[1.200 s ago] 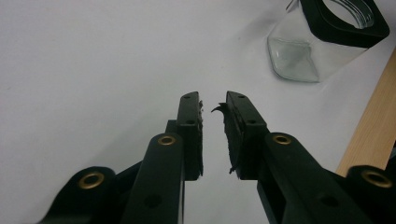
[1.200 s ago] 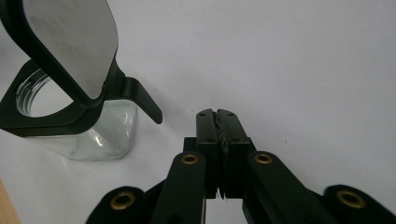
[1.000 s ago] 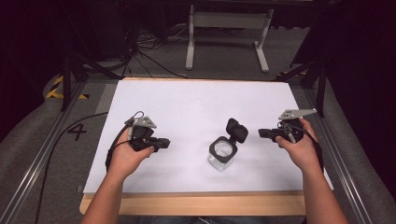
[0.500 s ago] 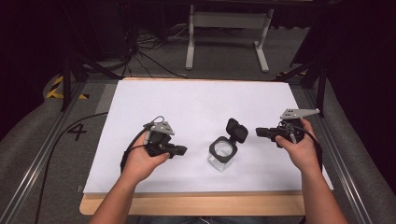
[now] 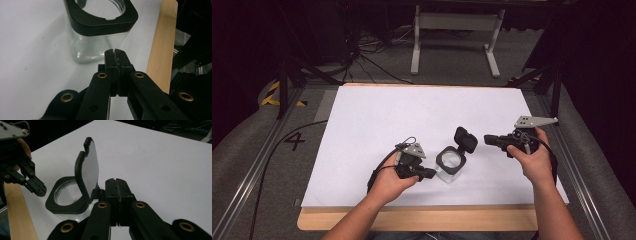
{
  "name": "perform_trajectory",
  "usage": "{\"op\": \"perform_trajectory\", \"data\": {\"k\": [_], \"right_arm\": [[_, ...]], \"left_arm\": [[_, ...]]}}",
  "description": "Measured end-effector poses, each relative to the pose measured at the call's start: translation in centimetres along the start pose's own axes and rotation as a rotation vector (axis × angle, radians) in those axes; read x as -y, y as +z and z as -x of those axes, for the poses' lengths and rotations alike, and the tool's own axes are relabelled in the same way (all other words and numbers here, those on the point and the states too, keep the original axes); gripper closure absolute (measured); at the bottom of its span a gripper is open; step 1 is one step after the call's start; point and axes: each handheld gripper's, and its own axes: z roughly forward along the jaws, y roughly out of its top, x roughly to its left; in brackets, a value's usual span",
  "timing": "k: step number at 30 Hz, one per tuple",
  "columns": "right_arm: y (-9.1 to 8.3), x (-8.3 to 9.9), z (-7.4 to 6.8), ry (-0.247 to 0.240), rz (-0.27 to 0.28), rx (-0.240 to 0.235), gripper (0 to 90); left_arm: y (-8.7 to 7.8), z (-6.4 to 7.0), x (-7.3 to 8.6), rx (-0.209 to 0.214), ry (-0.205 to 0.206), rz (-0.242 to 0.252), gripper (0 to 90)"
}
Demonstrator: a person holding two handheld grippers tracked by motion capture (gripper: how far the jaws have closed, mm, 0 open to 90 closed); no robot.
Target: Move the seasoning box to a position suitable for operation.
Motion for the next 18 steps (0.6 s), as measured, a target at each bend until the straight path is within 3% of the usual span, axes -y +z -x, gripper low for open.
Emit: {"op": "perform_trajectory", "data": {"k": [2,5,8,13,18], "right_arm": [[0.2,-0.1,-0.2,0.002,0.005,-0.037,90.0],[0.6,-0.2,-0.6,-0.025,0.008,-0.028,90.0],[0.8,-0.3,-0.6,-0.019,0.022,-0.020,90.0],[1.1,-0.6,-1.2,-0.039,0.040,-0.022,90.0],[1.1,-0.7,-1.5,-0.040,0.061,-0.027,90.0]], "left_arm": [[0.2,0.3,-0.1,0.019,0.002,0.000,90.0],[0.7,0.6,-0.2,0.018,0.020,0.009,90.0],[1.2,1.0,-0.1,-0.022,0.041,0.019,90.0],[1.7,1.3,-0.2,-0.030,0.061,0.025,90.0],[1.9,1.5,-0.1,-0.075,0.095,0.052,90.0]]}}
